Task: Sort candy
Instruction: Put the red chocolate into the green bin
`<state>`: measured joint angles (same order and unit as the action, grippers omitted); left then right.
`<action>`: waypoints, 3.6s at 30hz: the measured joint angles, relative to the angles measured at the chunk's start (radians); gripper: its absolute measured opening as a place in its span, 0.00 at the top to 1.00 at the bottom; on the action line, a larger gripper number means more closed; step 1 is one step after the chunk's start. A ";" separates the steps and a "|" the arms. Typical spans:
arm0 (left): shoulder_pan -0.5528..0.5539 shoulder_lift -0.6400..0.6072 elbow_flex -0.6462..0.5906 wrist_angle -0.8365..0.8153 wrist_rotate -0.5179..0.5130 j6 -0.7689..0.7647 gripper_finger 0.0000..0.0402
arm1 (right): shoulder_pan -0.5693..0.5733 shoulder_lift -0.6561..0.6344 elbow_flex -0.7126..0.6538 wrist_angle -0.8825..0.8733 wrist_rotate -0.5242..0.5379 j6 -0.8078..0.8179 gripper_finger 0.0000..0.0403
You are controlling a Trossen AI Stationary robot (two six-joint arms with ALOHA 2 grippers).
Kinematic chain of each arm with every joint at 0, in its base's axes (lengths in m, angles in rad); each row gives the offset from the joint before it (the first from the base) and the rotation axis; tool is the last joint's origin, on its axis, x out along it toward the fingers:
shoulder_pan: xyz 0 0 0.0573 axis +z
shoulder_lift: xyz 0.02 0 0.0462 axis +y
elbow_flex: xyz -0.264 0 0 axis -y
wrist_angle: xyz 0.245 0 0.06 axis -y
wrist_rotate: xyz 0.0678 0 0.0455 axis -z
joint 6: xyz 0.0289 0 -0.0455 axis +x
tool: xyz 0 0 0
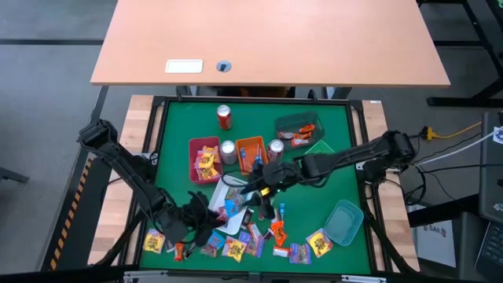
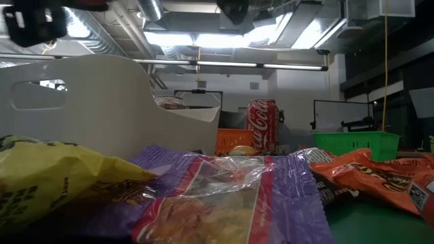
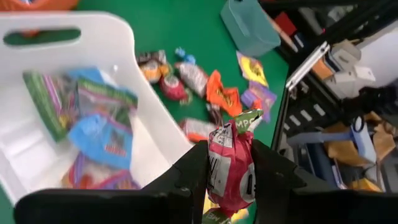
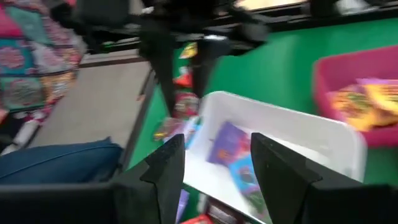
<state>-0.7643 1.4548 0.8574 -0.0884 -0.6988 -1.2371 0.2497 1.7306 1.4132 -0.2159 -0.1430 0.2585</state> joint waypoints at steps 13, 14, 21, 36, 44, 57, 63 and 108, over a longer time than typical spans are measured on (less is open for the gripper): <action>0.096 0.000 0.000 0.037 0.006 0.062 0.77 | 0.000 0.089 -0.001 0.152 -0.057 -0.058 0.55; 0.100 0.000 0.000 0.040 0.007 0.069 0.77 | 0.000 0.089 -0.001 0.154 -0.057 -0.058 0.55; 0.121 0.000 0.000 0.068 0.009 0.119 0.77 | 0.000 0.089 -0.001 0.155 -0.054 -0.061 0.55; 0.125 0.000 0.001 0.143 0.005 0.151 0.77 | 0.000 0.089 -0.001 0.132 -0.006 -0.063 0.61; 0.125 0.000 0.001 0.143 0.001 0.151 0.77 | 0.000 0.088 -0.001 0.130 -0.007 -0.063 0.84; 0.125 0.000 0.001 0.144 0.001 0.175 0.77 | 0.000 0.087 -0.001 0.130 -0.008 -0.062 0.99; 0.125 0.000 0.001 0.146 0.013 0.175 0.72 | 0.000 0.087 -0.001 0.130 -0.008 -0.063 0.99; 0.105 0.000 0.001 0.056 0.141 0.176 0.51 | -0.002 -0.386 -0.165 -1.040 0.640 0.080 1.00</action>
<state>-0.6593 1.4544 0.8585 -0.0320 -0.5583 -1.0615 0.2481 1.3443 1.2484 -1.2554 0.4973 0.3380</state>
